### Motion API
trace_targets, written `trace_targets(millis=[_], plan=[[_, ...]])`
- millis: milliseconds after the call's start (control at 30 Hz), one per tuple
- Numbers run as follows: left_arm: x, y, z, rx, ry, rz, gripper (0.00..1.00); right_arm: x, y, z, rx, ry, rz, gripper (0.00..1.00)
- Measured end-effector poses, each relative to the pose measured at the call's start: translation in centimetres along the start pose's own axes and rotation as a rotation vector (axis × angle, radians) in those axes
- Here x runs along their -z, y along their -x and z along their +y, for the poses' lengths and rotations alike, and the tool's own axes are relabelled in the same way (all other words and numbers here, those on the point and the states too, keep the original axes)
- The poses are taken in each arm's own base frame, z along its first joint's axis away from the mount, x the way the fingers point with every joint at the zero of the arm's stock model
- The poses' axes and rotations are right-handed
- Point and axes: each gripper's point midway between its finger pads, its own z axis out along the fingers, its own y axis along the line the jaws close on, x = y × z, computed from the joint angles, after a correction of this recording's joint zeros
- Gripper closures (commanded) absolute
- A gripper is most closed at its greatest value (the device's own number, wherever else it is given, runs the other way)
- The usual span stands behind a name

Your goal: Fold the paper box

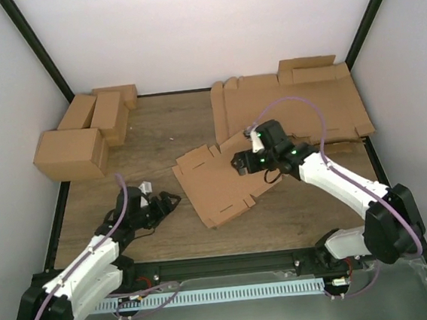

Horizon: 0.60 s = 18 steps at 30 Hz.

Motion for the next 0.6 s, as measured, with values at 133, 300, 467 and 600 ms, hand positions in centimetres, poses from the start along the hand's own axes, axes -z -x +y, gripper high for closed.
trace_targets(millis=[133, 300, 467, 600], plan=[[-1.4, -0.9, 0.2, -0.002, -0.003, 0.068, 0.26, 0.4, 0.3, -6.8, -0.163, -0.121, -0.023, 0.09], [-3.4, -1.7, 0.5, -0.014, 0.028, 0.151, 0.36, 0.6, 0.6, -12.5, -0.289, -0.193, -0.058, 0.08], [-5.2, -1.7, -0.1, -0.038, 0.035, 0.198, 0.44, -1.1, -0.4, -15.5, -0.349, -0.231, -0.023, 0.09], [-6.2, -1.0, -0.6, -0.057, 0.038, 0.204, 0.68, -2.6, -1.5, -16.3, -0.359, -0.239, 0.021, 0.11]])
